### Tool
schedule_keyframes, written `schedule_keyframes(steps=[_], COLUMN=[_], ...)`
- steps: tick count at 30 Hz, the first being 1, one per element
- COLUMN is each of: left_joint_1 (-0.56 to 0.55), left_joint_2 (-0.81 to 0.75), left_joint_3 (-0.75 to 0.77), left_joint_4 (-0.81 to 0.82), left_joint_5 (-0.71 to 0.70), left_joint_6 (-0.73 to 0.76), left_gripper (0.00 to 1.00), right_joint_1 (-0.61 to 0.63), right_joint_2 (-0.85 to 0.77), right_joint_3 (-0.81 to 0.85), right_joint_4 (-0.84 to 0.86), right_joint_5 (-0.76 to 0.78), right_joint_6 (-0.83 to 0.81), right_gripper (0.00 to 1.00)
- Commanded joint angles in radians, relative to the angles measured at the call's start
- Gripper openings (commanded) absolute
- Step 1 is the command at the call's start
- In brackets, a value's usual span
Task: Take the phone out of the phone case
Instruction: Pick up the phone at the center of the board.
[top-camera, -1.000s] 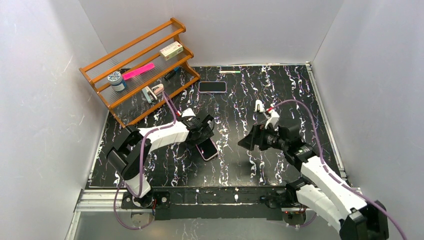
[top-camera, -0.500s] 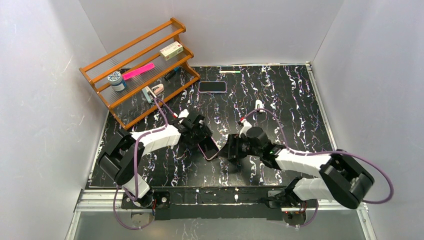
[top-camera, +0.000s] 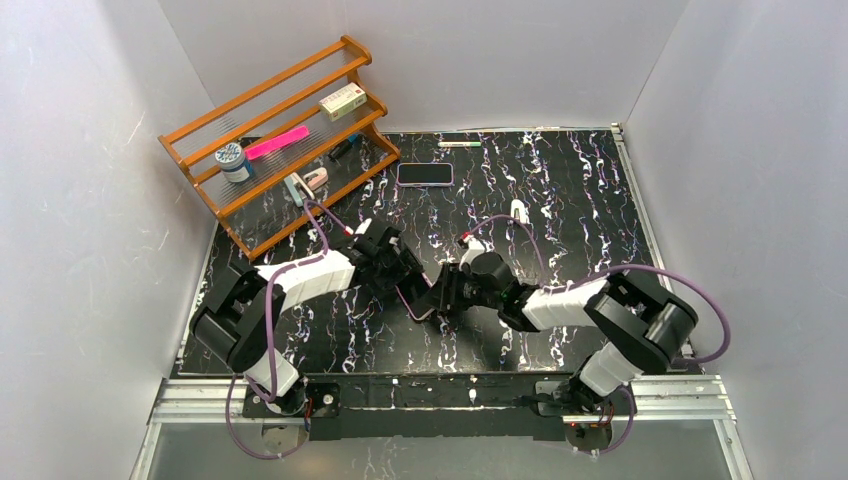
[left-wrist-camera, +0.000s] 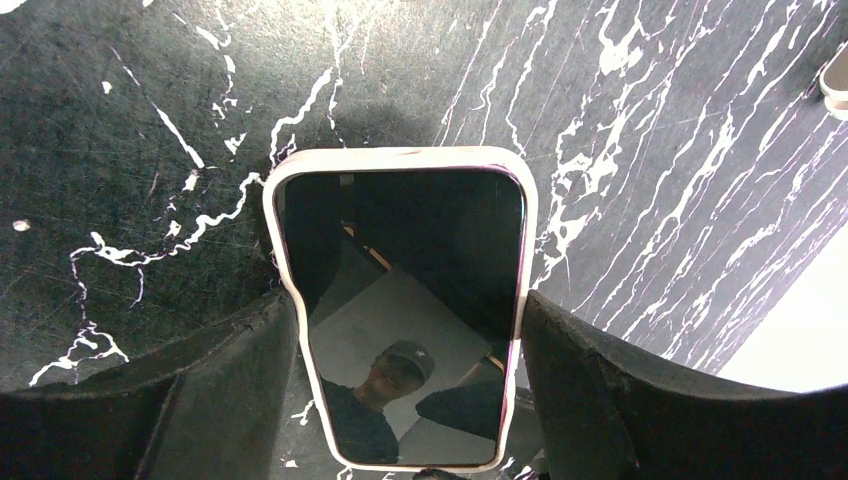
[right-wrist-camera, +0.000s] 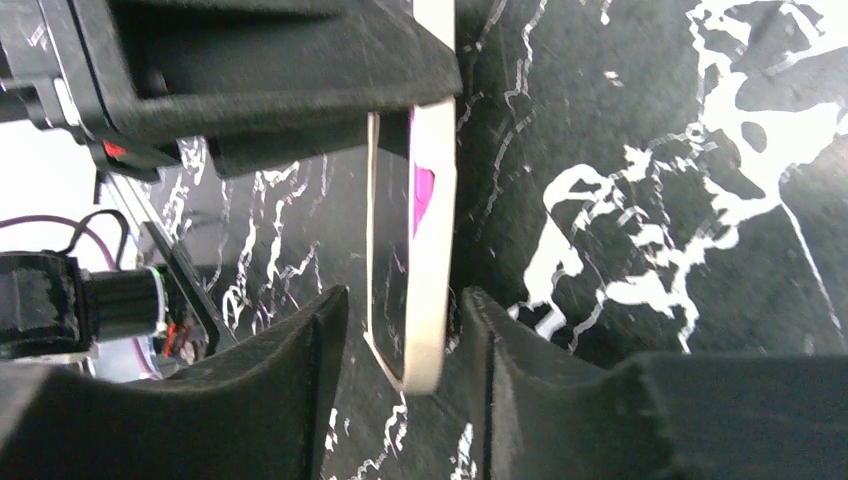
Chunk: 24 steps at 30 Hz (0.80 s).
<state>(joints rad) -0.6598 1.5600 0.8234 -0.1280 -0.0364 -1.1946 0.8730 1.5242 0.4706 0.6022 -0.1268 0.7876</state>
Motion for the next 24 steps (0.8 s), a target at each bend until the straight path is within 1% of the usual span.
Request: schedule_keyframes(steps=[1,3,5,6,8,9,10,12,14,18,21,24], left_joint_1=[0.023,0.036,0.053,0.063,0.084,0.095,0.103,0.12,0.128,0.135,0.14,0.144], left_joint_2=[-0.059,-0.067,-0.087,-0.1,-0.132,-0.149,-0.169,-0.211,-0.254,-0.345,-0.422,-0.517], left_joint_3=[-0.012,-0.014,-0.019,-0.021,-0.027,-0.031,-0.034,-0.047,-0.062,-0.071,-0.098,-0.144], left_joint_4=[0.019,0.019,0.012,0.008,0.001,0.001,0.003,0.025,0.047,0.079,0.152,0.231], left_joint_5=[0.075,0.09,0.099,0.101,0.101,0.1,0.097,0.1,0.093,0.075,0.102,0.109], left_joint_6=[0.036,0.049,0.068,0.079,0.106,0.121,0.133,0.165,0.197,0.271,0.301,0.309], left_gripper=[0.28,0.31,0.4,0.47,0.65,0.74,0.84,0.93,0.98,0.98,0.98,0.98], right_joint_1=[0.016,0.017,0.017,0.017,0.017,0.017,0.017,0.016,0.016,0.015,0.009,-0.013], right_joint_2=[0.061,0.074,0.064,0.055,0.026,0.012,-0.003,-0.042,-0.082,-0.172,-0.24,-0.293], right_joint_3=[0.056,0.058,0.056,0.056,0.058,0.061,0.065,0.066,0.059,0.049,0.043,0.027], right_joint_4=[0.157,0.183,0.187,0.183,0.173,0.165,0.151,0.135,0.125,0.094,0.09,0.12], right_joint_5=[-0.014,-0.02,-0.01,-0.004,0.002,0.005,0.008,0.02,0.035,0.059,0.064,0.057], right_joint_6=[0.018,0.024,0.03,0.03,0.032,0.034,0.035,0.048,0.065,0.098,0.13,0.184], right_gripper=[0.46,0.35,0.22,0.16,0.05,0.01,0.01,0.01,0.01,0.01,0.01,0.01])
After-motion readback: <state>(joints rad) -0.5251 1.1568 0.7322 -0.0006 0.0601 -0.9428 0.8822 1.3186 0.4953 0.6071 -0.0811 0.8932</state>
